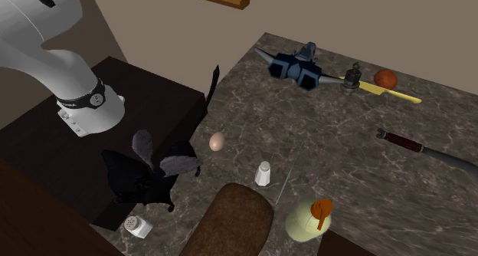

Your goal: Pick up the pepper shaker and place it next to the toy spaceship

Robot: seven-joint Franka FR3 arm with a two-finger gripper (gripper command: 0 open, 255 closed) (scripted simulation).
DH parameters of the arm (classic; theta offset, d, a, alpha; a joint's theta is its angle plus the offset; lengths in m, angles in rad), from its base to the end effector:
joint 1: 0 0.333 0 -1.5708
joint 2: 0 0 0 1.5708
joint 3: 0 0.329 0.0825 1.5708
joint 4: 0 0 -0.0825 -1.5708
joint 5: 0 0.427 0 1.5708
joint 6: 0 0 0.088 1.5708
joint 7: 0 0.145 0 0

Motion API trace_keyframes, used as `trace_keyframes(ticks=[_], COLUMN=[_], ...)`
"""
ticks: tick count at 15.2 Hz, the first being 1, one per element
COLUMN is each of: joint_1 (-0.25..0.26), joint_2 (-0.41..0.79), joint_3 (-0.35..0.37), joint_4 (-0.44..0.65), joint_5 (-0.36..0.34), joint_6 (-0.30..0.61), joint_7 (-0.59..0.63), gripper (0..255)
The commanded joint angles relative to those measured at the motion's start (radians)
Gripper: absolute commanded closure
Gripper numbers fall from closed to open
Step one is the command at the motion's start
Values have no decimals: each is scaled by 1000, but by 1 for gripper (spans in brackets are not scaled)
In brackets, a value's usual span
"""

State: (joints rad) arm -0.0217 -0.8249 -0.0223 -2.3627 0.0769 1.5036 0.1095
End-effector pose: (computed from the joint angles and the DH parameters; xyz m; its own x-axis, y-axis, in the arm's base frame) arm 0.3215 -0.0041 0.5660 0.9892 -0.1396 -0.0440 -0.1431 -0.9857 -0.0888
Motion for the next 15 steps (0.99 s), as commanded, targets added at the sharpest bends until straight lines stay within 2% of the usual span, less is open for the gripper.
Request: trace_keyframes(ticks=[1, 8, 15], joint_1=[0, 11, 26], joint_2=[0, 138, 348], joint_3=[0, 24, 46], joint_4=[0, -112, -153], joint_5=[0, 24, 48], joint_6=[0, 253, 505], joint_7=[0, 3, 3], gripper=[0, 0, 0])
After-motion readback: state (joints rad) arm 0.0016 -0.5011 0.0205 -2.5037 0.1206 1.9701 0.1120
